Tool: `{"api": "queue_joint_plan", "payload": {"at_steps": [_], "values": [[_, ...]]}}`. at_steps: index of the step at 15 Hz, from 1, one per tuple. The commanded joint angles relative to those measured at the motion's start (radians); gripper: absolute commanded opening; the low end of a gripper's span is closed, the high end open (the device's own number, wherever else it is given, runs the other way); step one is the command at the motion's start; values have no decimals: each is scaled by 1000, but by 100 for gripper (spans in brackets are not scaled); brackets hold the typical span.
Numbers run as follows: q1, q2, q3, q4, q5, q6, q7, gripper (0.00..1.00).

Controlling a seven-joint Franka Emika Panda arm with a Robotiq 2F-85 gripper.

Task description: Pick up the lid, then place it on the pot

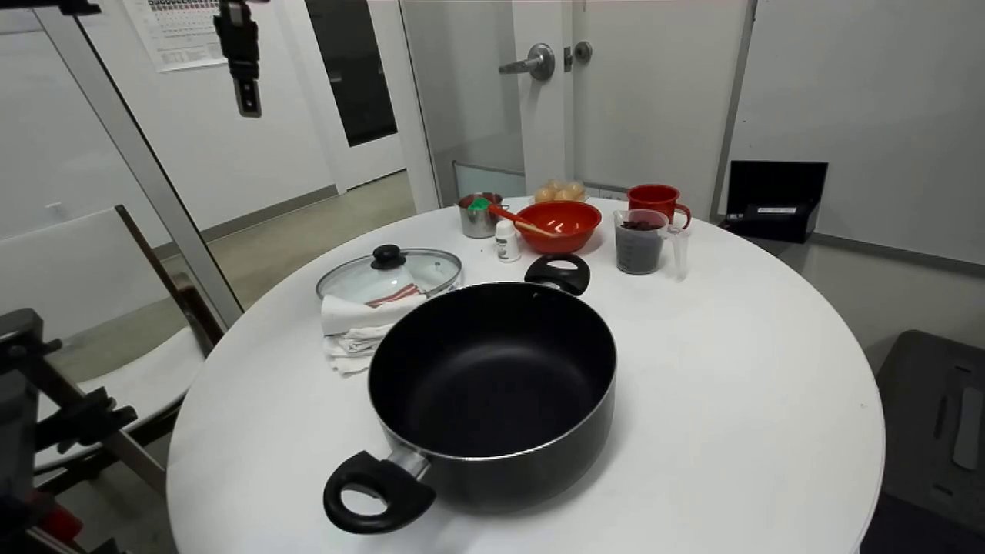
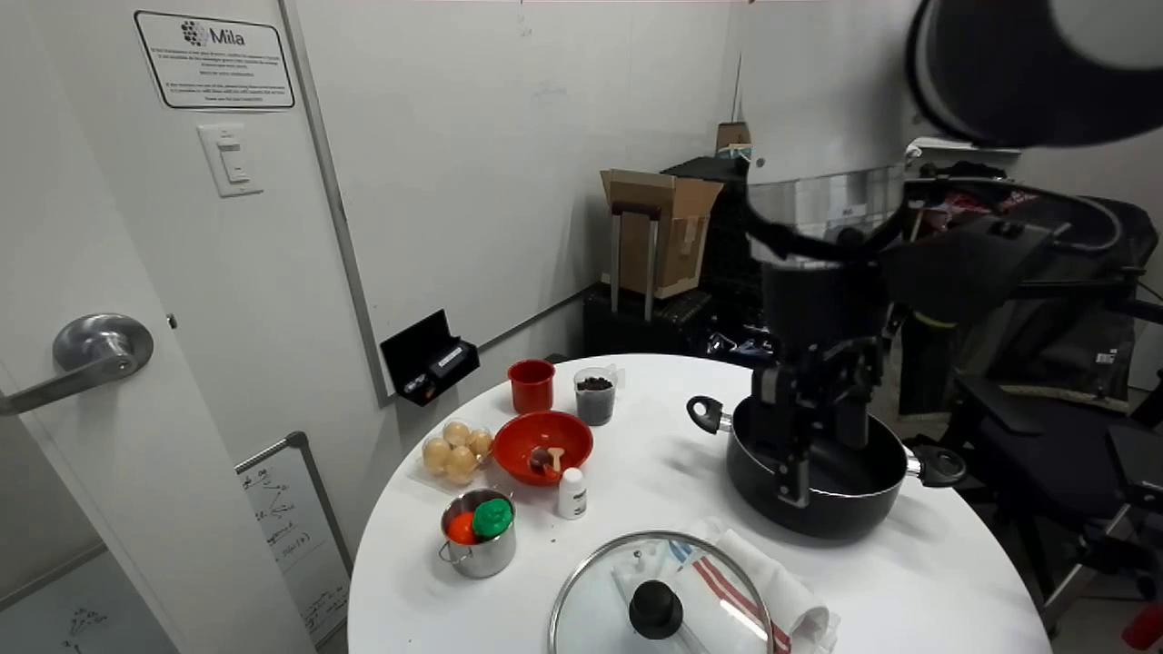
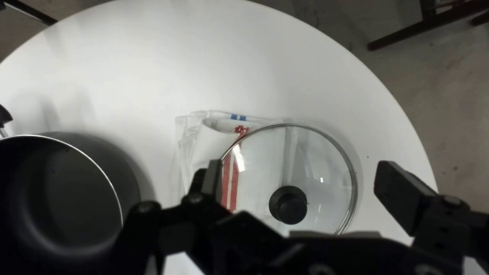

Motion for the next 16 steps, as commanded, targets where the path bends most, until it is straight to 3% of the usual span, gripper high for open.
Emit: {"api": "queue_joint_plan", "payload": {"at_steps": [1, 8, 16], "values": [[61, 190, -49, 174, -81, -14, 58, 100], [141, 431, -128, 411, -134, -20, 58, 100], [163, 658, -163, 650, -125, -25, 20, 100]]}}
